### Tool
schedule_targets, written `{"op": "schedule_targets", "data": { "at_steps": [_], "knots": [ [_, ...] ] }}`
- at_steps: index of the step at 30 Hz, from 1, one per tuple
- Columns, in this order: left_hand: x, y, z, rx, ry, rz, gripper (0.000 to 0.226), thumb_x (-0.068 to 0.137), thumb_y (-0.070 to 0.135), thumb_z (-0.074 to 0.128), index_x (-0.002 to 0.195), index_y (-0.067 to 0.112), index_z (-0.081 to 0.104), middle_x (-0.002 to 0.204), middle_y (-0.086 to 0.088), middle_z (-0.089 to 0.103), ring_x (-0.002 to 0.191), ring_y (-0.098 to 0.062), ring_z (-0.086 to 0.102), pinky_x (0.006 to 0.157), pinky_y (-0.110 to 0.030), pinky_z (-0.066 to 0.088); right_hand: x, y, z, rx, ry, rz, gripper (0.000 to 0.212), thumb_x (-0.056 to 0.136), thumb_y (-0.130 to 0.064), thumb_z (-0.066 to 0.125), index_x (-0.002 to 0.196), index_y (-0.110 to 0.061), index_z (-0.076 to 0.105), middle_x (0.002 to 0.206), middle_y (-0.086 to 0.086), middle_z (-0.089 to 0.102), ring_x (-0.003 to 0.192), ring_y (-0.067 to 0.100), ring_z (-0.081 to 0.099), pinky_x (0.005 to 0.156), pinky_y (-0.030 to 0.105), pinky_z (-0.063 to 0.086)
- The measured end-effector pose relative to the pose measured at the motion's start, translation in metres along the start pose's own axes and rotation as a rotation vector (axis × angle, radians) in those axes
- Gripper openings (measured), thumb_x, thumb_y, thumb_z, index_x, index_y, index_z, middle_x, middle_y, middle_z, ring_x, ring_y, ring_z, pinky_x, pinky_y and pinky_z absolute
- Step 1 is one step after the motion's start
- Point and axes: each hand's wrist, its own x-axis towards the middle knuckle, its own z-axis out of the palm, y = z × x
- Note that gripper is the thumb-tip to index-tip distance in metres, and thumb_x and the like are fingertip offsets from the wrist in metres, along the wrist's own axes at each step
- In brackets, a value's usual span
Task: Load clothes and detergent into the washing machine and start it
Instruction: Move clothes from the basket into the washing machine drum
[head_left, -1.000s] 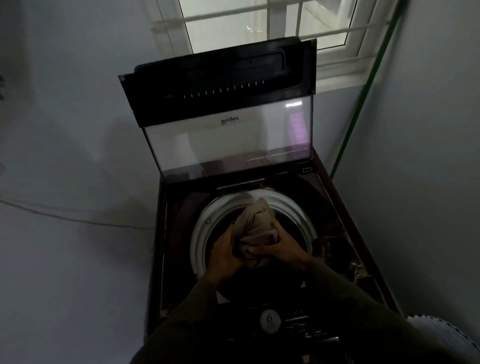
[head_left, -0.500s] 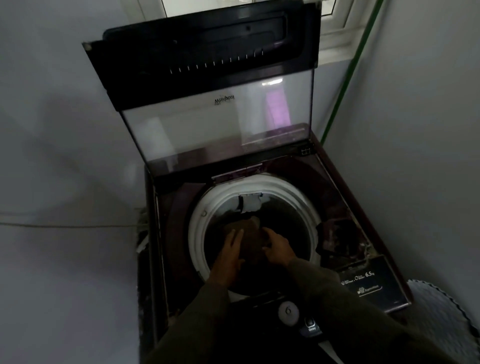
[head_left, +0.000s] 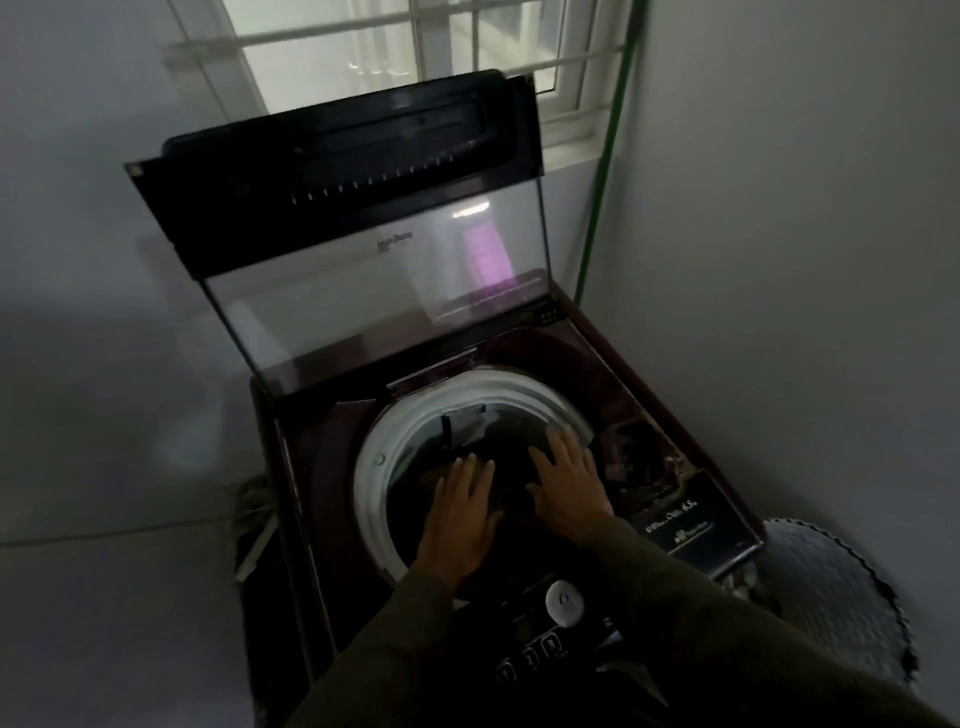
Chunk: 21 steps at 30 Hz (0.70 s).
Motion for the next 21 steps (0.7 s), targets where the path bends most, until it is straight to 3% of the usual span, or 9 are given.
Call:
{"op": "schedule_targets", "data": {
  "at_steps": [8,13,17,21],
  "knots": [
    [0.028,0.066,-0.031,0.017,0.046,0.146,0.064,0.104,0.052,0.026,0.159,0.024,0.007,0.167,-0.006,0.0,0.154,-0.022,-0.007,0.124,-0.048,0.002,-0.042,0.051,-0.039,-0.01,0.255,0.088,0.064,0.1,-0.05,0.037,0.154,-0.018,0.023,0.165,0.01,0.0,0.15,0.028,-0.015,0.12,0.053,0.002],
    [0.036,0.117,-0.028,0.006,0.057,0.245,0.079,0.09,0.066,0.001,0.159,0.027,0.007,0.167,-0.007,0.002,0.154,-0.023,-0.006,0.124,-0.051,0.002,-0.065,0.099,-0.049,0.008,0.356,0.211,0.08,0.092,-0.066,0.018,0.154,-0.016,0.025,0.165,0.011,0.007,0.152,0.027,-0.007,0.12,0.053,0.009],
    [0.044,0.159,-0.022,0.001,0.058,0.333,0.072,0.096,0.062,0.012,0.159,0.026,0.01,0.167,-0.006,0.003,0.154,-0.023,-0.005,0.124,-0.051,0.004,-0.086,0.137,-0.049,0.045,0.357,0.286,0.073,0.098,-0.061,0.031,0.155,-0.017,0.022,0.165,0.01,0.004,0.152,0.025,-0.009,0.121,0.052,0.008],
    [0.056,0.207,-0.009,0.041,0.068,0.432,0.07,0.098,0.061,0.012,0.158,0.026,0.017,0.167,-0.005,0.008,0.154,-0.023,-0.001,0.124,-0.05,0.005,-0.107,0.18,-0.048,0.08,0.355,0.34,0.073,0.098,-0.061,0.03,0.156,-0.017,0.018,0.165,0.01,0.003,0.152,0.025,-0.009,0.121,0.051,0.009]
  ]
}}
